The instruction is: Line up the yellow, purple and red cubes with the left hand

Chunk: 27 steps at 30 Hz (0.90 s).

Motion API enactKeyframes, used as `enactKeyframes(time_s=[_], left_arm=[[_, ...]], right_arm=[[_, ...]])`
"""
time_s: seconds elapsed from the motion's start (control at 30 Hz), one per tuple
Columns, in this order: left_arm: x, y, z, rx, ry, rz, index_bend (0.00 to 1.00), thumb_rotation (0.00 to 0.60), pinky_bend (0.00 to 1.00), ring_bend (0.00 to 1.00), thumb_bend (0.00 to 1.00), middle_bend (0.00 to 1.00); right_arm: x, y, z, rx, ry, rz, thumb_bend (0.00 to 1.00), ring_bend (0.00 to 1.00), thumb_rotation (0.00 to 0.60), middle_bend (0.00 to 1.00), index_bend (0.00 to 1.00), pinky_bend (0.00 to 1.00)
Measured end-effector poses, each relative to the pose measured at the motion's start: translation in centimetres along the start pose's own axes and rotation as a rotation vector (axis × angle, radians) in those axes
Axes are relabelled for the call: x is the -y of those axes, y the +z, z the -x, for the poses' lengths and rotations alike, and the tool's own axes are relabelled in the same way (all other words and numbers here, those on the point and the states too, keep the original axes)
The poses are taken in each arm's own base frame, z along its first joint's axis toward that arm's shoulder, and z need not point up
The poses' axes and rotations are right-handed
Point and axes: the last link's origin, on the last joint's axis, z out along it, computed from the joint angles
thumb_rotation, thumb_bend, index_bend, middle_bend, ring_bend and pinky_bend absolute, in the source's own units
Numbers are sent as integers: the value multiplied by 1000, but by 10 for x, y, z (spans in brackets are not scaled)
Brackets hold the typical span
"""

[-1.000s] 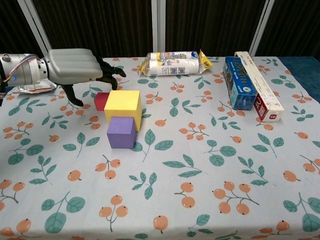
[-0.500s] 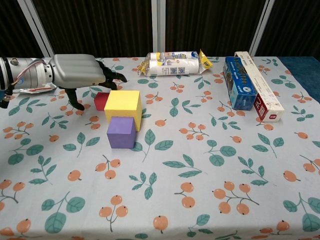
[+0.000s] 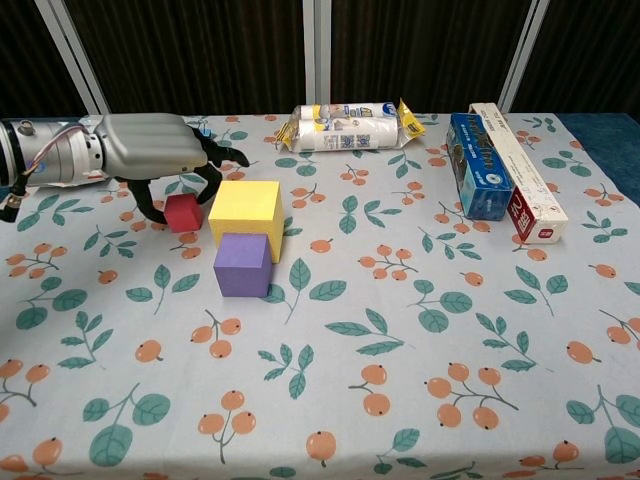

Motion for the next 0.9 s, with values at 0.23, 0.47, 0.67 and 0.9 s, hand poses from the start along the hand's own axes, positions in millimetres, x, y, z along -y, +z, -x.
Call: enactKeyframes(time_s=[0.23, 0.47, 0.67, 0.9], left_arm=[[7, -8, 1, -21, -72, -39, 580, 600, 311, 244, 321, 203], [26, -31, 0, -69, -119, -109, 581, 600, 312, 244, 320, 204], [35, -52, -3, -131, -155, -135, 581, 600, 311, 244, 315, 204], [24, -75, -12, -212, -154, -86, 581, 600, 310, 244, 314, 204]], right_arm=[[2, 1, -1, -5, 0, -8, 0, 0, 600, 45, 0, 24], [5, 4, -1, -5, 6, -24, 0, 0, 600, 45, 0, 24], [9, 6, 0, -8, 10, -47, 0, 0, 600, 45, 0, 24], [10, 7, 0, -10, 17, -58, 0, 0, 600, 45, 0, 24]])
